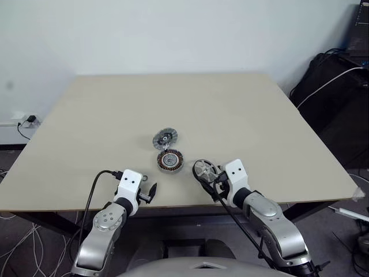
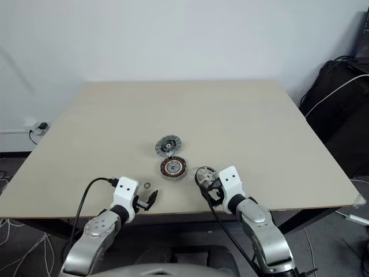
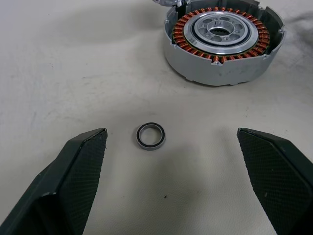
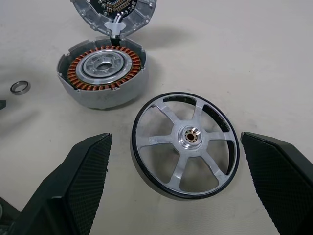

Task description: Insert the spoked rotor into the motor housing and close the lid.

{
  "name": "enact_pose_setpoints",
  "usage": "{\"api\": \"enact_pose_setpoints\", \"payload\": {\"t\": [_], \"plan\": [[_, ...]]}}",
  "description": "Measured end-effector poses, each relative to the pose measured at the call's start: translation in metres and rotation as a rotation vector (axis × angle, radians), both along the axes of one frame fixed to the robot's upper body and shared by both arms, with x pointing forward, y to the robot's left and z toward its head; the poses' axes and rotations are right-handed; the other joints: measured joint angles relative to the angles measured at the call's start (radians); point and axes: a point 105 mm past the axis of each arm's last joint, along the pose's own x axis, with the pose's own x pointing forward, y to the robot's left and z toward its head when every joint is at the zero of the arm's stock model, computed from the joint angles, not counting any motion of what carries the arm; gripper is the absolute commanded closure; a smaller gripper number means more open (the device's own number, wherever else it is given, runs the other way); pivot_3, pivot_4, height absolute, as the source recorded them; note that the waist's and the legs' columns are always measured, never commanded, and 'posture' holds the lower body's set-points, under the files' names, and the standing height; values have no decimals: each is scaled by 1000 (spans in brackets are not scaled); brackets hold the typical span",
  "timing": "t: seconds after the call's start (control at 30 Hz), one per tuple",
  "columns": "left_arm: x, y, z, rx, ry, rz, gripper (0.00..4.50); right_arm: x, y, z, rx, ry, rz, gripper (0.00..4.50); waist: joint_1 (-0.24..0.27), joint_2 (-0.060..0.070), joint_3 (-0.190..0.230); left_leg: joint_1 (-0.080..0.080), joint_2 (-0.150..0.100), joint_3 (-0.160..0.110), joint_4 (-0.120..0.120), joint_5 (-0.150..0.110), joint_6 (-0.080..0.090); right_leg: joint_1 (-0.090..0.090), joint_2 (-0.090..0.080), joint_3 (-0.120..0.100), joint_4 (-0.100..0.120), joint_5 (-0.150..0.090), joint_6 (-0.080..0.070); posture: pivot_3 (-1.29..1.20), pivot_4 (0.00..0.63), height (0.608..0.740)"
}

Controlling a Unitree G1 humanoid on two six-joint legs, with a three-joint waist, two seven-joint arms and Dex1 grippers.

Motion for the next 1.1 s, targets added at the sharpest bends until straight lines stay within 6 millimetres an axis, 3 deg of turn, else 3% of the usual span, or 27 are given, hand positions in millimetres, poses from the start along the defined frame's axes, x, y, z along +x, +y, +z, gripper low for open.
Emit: {"api": "enact_pose_setpoints", "payload": {"t": [0.63,0.73,1.07,1.1], "plan": [[33,3,-20,12,85,8,19,0,3,-1,11,4,0,0,2,1,-1,0,0,0,0,1,1,0,0,0,0,3,5,0,0,740],[35,0,-21,-4,94,-10,590,0,4,-1,13,4,-1,0,6,1,-2,0,0,0,1,1,1,1,0,0,0,3,5,0,0,740],[28,-5,-24,-7,113,-41,3837,0,3,-1,14,4,-7,0,2,5,-6,2,0,0,1,0,0,1,0,0,1,3,6,0,0,740],[27,-5,-24,-7,113,-39,3832,0,4,-1,15,4,-7,0,1,5,-6,2,0,0,1,0,0,1,0,0,1,3,5,0,0,740]]}}
